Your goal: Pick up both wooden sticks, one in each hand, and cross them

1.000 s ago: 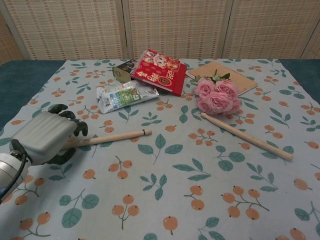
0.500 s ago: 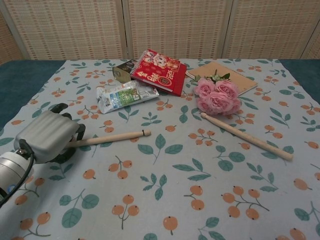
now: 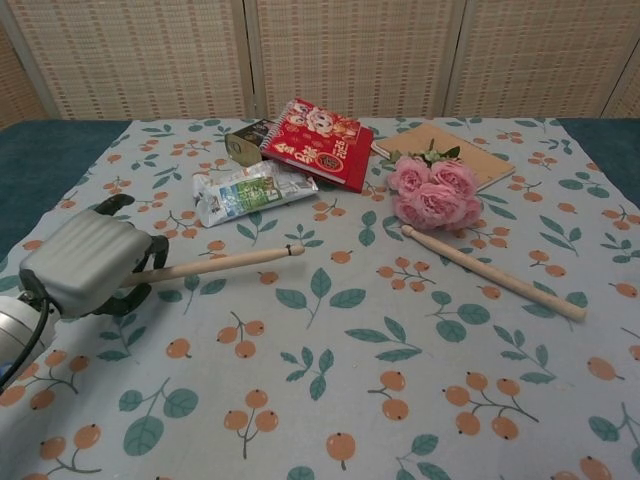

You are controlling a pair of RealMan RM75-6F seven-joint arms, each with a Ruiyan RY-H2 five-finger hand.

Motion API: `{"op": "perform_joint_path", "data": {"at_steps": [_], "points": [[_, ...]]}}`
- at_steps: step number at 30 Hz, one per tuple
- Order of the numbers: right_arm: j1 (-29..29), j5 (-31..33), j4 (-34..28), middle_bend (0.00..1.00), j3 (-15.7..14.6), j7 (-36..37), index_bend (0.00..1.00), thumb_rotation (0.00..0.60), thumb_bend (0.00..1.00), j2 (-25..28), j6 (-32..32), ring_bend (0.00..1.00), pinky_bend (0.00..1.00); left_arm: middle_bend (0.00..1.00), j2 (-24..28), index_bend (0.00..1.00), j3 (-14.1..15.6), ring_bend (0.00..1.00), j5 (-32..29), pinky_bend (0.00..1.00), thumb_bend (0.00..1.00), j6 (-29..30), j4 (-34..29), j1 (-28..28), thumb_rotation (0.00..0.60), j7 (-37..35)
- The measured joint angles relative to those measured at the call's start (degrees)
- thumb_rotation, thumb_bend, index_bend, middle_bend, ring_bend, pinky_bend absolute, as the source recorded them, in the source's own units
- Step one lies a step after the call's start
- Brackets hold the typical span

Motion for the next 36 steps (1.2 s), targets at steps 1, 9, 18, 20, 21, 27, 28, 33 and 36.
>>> {"op": "perform_joint_path", "data": {"at_steps": [1,9,18,20,21,27,28,33,36], "points": [[0.5,0.8,-0.3,0.12,0.7,-1.1,0.09,0.6,0.29,-1.0,-0.1,0.0,0.0,0.85,0.5,0.81,0.3,0.46,0.7,0.1,0.52,0.5,-0.1,0.0,0.6,-1.1],[5.1,11.4,-2.8,0.27,4.4,-11.0,0.24,0.6,0.29,-6.9,-3.1,0.0,0.0,0.85,6.8,0.82,3.7,0.46,6.9,0.1,0.52,5.4,-2.6,0.6,0.6,-8.3],[12.2,23.4,-2.5,0.29,7.3,-29.4,0.26,0.6,0.29,-18.5,-1.5,0.02,0.0,0.85,10.9,0.82,4.3,0.46,7.8,0.09,0.52,7.2,-4.8,1.7,0.6,-11.6],[14.2,26.4,-1.3,0.29,8.3,-32.3,0.27,0.6,0.29,-21.7,-0.5,0.02,0.0,0.85,11.4,0.82,4.3,0.46,8.0,0.09,0.52,7.6,-5.1,1.8,0.6,-12.1],[15.1,27.5,-0.6,0.3,8.7,-33.4,0.27,0.6,0.29,-22.8,0.1,0.03,0.0,0.85,11.7,0.82,4.3,0.46,8.1,0.09,0.52,7.9,-5.2,1.9,0.6,-12.4],[19.1,32.5,4.8,0.3,10.9,-37.7,0.28,0.6,0.29,-27.2,2.3,0.03,0.0,0.85,12.9,0.82,4.1,0.46,8.2,0.09,0.52,8.3,-5.6,2.2,0.6,-13.4],[19.7,33.4,5.5,0.3,11.3,-37.9,0.28,0.6,0.29,-27.6,2.4,0.03,0.0,0.85,13.0,0.82,4.1,0.46,8.2,0.09,0.52,8.3,-5.6,2.3,0.6,-13.5],[21.4,36.3,8.2,0.31,11.6,-38.6,0.3,0.6,0.29,-28.6,2.3,0.04,0.0,0.85,12.9,0.82,3.9,0.46,7.8,0.09,0.52,7.7,-5.1,2.3,0.6,-13.7],[22.4,37.6,9.5,0.33,11.5,-38.5,0.33,0.6,0.29,-29.2,1.6,0.06,0.0,0.85,12.6,0.82,3.8,0.46,7.7,0.09,0.52,7.5,-4.8,2.2,0.6,-13.5]]}}
